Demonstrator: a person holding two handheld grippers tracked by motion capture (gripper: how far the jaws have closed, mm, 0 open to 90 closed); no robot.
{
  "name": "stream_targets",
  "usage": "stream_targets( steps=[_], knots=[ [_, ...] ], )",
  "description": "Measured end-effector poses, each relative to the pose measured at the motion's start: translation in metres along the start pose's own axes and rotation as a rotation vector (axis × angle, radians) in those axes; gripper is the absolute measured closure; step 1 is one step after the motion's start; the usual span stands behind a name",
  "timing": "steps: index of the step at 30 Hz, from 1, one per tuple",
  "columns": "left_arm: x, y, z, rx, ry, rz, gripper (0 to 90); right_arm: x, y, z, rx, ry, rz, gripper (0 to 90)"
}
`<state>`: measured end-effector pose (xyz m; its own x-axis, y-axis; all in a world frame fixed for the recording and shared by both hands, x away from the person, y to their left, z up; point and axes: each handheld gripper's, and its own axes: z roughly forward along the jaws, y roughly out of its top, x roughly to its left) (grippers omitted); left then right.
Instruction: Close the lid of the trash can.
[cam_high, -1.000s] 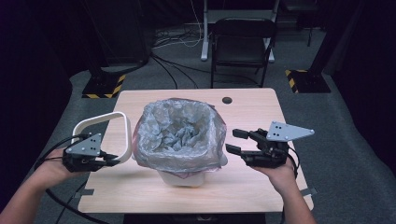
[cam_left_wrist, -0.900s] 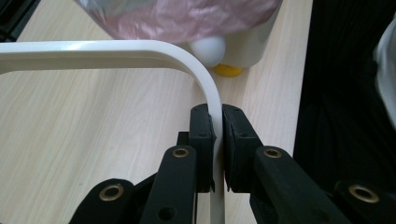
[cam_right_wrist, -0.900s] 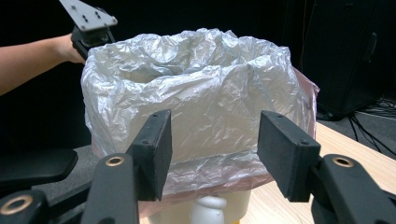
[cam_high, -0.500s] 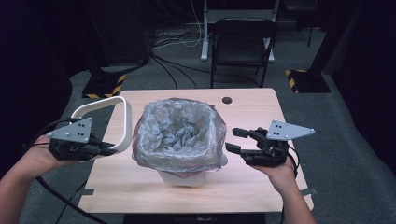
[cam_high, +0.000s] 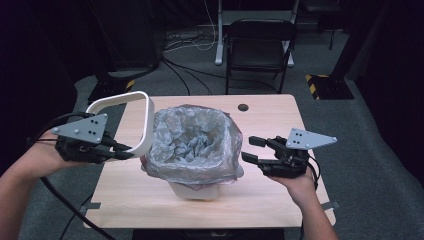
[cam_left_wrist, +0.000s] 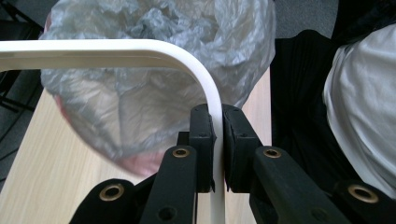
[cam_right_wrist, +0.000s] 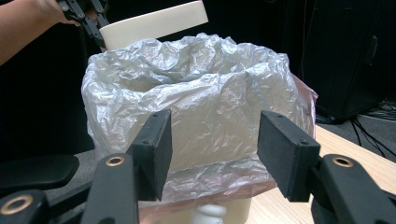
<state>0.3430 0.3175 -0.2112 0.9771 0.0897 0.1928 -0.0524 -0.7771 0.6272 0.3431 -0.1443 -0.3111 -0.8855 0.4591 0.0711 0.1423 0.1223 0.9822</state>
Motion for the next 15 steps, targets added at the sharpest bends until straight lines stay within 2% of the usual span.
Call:
stream_targets(
  steps=[5,8,12,15],
  knots=[
    [0.002,0.008,0.001,0.008,-0.005,0.019,83.1,-0.001,-0.001,0.001,-0.006,0.002,0.007,44.3],
    [0.003,0.01,-0.003,0.013,0.005,0.014,83.1,-0.001,0.0,0.002,-0.005,0.003,0.005,44.3],
    [0.003,0.017,-0.009,0.006,0.01,0.023,83.2,-0.001,0.001,0.002,-0.004,0.003,0.004,44.3],
    [0.002,0.026,-0.008,-0.005,-0.002,0.041,83.1,-0.001,0.002,0.002,-0.007,0.003,0.002,44.4]
  ],
)
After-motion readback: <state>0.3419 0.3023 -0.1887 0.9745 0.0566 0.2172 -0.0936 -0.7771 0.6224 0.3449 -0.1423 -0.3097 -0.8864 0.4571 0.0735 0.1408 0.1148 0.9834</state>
